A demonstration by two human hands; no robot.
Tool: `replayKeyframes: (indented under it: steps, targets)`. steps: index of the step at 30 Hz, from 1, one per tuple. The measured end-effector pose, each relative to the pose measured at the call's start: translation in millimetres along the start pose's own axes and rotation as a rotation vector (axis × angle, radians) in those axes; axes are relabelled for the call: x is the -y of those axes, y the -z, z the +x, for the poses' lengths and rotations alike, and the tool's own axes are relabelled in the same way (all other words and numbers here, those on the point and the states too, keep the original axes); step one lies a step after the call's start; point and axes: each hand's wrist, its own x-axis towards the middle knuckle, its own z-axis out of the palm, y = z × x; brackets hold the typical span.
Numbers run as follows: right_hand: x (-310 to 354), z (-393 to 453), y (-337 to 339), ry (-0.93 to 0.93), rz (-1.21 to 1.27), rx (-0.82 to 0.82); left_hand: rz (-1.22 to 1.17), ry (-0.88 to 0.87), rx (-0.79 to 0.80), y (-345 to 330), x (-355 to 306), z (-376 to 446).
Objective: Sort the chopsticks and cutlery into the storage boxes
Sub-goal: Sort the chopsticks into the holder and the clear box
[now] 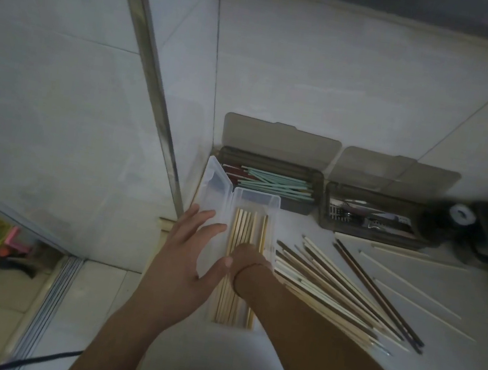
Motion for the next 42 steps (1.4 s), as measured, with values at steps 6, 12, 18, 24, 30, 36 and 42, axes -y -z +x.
replayKeyframes:
  steps: [6, 12, 18, 24, 30, 36, 42]
  targets:
    - [-3, -27, 2, 0.123, -0.115, -0.071, -0.024, 0.012, 0.004, 1, -1, -2]
    - [-96, -91, -11, 0.425, 0.073, -0.699, -0.034, 0.009, 0.015, 5, 1, -2]
    - [-203, -128, -66, 0.146, 0.126, -0.578, -0.04, -0.007, 0.015, 3, -4, -2]
    - [-201, -128, -118, 0.1, 0.068, -0.464, -0.019, -0.024, 0.013, -1, -8, -1]
    - [-203, -118, -113, -0.01, 0.167, -0.43, 0.039, -0.005, 0.018, -2, -10, -1]
    - [-167, -114, -24, 0.139, 0.443, -0.876, 0.008, -0.025, 0.003, -3, -8, -2]
    - [-75, -79, 33, 0.356, 0.686, -0.91, -0.032, -0.044, -0.016, -1, -3, -1]
